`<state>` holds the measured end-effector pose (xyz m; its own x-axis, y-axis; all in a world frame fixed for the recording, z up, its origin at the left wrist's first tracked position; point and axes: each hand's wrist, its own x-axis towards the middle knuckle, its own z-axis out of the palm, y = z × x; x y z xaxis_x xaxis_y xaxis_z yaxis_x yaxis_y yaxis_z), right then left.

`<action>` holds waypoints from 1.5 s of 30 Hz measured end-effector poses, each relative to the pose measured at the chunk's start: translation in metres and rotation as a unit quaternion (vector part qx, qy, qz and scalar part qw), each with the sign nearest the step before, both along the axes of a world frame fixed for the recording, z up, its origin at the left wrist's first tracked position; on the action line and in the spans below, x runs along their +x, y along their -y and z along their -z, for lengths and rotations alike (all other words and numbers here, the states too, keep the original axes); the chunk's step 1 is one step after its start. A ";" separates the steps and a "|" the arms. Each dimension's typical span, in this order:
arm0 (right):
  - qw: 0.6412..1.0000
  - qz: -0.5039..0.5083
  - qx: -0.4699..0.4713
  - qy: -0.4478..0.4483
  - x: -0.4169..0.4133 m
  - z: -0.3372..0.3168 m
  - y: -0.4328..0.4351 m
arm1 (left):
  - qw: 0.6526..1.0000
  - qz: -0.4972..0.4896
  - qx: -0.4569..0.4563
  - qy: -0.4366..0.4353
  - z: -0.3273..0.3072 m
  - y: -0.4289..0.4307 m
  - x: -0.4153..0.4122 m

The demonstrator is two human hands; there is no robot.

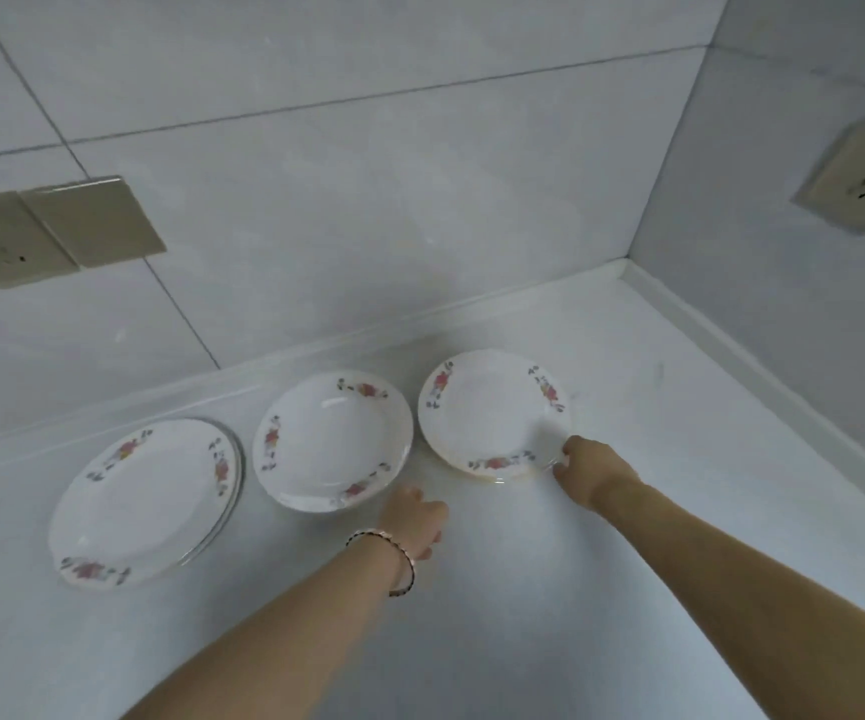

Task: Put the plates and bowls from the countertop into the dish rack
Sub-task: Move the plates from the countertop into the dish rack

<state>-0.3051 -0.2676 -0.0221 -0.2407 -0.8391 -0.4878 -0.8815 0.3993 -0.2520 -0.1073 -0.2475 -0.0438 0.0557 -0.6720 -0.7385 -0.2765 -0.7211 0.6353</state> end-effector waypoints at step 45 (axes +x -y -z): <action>0.944 0.105 0.018 0.314 0.218 -0.049 -0.383 | 0.978 -0.200 -0.043 -0.049 -0.055 -0.406 0.252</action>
<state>-0.0871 0.1153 0.0265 -0.0541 -0.7857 -0.6162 -0.4640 0.5662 -0.6812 0.1444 0.1586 0.0107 0.2583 -0.6715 -0.6946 0.0819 -0.7011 0.7083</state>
